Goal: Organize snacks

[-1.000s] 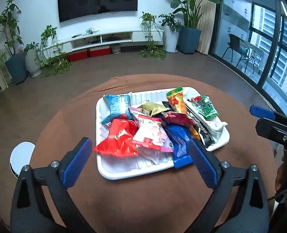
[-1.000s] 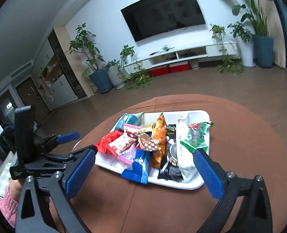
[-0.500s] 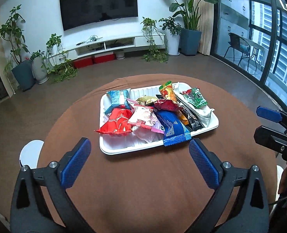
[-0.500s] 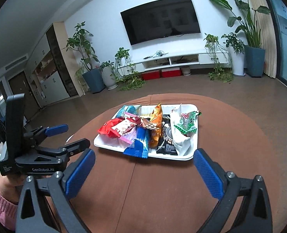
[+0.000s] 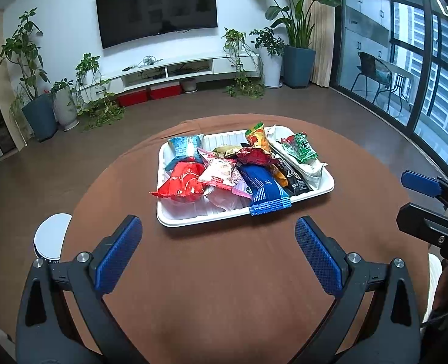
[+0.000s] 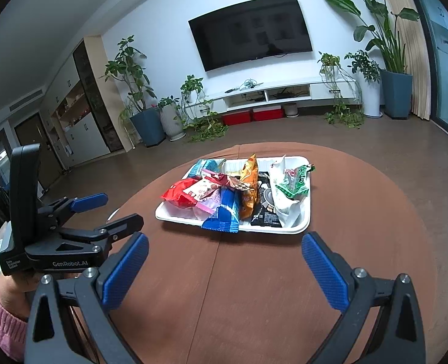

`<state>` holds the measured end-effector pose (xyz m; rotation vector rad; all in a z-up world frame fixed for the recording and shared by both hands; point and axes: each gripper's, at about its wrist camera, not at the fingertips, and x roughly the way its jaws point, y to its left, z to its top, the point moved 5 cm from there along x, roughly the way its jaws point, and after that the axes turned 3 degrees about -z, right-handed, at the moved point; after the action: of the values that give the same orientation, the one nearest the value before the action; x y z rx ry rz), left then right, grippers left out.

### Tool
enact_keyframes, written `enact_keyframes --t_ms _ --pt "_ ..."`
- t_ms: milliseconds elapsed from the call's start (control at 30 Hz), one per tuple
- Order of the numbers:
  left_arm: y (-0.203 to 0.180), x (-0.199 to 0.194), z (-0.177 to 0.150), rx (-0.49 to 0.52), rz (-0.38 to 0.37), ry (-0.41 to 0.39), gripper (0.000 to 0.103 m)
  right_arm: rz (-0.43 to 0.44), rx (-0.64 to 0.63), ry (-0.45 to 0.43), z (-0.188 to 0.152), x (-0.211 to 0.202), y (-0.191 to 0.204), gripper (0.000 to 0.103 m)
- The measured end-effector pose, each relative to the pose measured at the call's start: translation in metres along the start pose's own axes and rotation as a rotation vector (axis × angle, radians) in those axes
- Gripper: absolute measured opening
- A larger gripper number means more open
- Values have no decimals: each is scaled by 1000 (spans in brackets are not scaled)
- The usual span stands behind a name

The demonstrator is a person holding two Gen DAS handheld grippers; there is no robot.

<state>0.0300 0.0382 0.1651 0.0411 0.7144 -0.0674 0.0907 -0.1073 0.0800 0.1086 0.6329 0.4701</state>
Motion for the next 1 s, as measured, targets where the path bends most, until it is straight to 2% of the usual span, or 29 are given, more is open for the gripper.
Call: enact_keyframes --t_ms 1000 --pt "-33 -58 -20 35 40 -22 102 29 -5 -38 -19 -42 11 103"
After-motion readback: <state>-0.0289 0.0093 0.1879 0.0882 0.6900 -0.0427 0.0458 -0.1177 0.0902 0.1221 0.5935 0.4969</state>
